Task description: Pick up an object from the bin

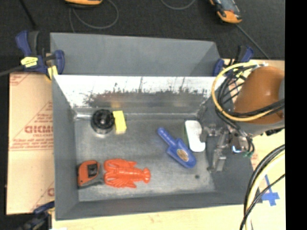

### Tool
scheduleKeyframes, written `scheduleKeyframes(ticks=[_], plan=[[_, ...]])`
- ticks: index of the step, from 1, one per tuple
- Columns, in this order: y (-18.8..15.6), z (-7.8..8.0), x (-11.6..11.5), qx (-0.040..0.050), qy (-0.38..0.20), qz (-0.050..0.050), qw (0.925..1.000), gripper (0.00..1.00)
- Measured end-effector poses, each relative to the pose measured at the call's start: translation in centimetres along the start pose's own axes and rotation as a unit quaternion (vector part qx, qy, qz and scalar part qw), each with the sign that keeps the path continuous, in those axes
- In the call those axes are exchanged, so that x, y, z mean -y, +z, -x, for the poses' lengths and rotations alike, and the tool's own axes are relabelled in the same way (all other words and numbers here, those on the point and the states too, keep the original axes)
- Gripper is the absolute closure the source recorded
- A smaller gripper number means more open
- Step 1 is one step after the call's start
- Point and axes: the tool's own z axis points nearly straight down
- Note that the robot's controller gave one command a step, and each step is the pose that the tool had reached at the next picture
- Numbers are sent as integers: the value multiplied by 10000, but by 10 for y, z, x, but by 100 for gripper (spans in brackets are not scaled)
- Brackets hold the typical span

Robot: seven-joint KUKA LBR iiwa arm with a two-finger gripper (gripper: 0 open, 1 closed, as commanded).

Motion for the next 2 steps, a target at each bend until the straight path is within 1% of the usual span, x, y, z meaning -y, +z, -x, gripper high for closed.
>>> scheduleKeyframes(ticks=[1, 2], plan=[[-5, 2, 0, 38, -17, -7, 10000, 0], [-5, 3, 0, 40, -23, -7, 10000, 0]])
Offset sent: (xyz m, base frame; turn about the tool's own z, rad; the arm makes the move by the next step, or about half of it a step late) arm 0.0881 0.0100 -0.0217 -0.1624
